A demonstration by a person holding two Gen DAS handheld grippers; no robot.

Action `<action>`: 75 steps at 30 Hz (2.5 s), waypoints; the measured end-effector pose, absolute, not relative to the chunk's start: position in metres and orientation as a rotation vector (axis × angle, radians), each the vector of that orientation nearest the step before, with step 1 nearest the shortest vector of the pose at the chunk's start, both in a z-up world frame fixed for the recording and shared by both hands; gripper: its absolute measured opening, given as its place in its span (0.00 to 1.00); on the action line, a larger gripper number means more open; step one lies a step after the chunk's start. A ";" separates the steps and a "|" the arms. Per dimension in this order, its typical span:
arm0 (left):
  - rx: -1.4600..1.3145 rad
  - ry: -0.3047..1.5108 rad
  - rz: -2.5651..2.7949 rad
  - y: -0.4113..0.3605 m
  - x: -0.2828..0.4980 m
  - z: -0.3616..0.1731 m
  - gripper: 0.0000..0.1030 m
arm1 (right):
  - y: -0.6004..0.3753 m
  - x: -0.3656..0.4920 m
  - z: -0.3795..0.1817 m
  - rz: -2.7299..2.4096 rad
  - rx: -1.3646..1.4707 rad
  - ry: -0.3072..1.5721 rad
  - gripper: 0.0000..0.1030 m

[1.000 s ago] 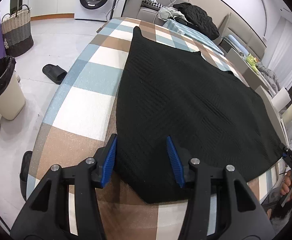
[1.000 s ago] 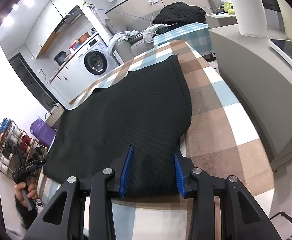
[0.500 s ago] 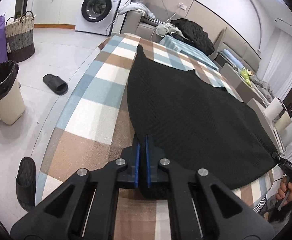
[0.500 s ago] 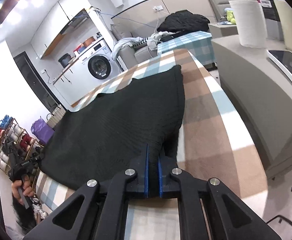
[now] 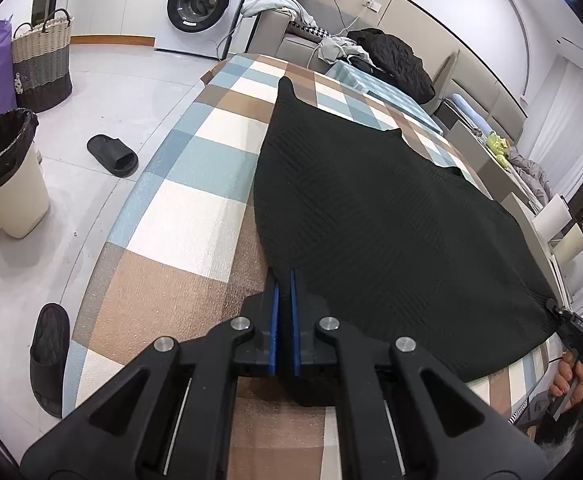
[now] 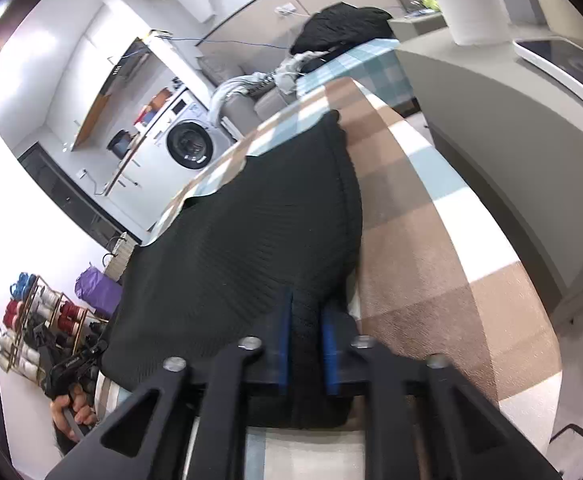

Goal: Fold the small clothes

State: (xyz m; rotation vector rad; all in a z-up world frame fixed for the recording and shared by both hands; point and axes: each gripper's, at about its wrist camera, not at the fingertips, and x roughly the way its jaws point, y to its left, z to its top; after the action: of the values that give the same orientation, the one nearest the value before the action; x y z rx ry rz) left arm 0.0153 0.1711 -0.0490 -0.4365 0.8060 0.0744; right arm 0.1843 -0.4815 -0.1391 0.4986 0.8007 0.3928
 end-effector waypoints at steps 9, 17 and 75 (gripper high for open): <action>-0.444 0.816 0.073 0.178 0.022 -0.056 0.03 | -0.476 0.170 -0.142 0.376 0.390 0.855 0.07; -0.452 0.812 0.066 0.180 0.022 -0.058 0.03 | -0.480 0.176 -0.146 0.361 0.451 0.833 0.10; -0.079 0.888 -0.126 0.033 0.086 -0.059 0.62 | -0.378 0.212 -0.140 0.240 -0.063 0.886 0.38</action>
State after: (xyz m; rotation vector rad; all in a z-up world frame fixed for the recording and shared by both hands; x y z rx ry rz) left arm 0.0861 0.0330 -0.0589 -0.0791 0.8883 -0.1258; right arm 0.2115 -0.3783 -0.1396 -0.0632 0.8864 0.2401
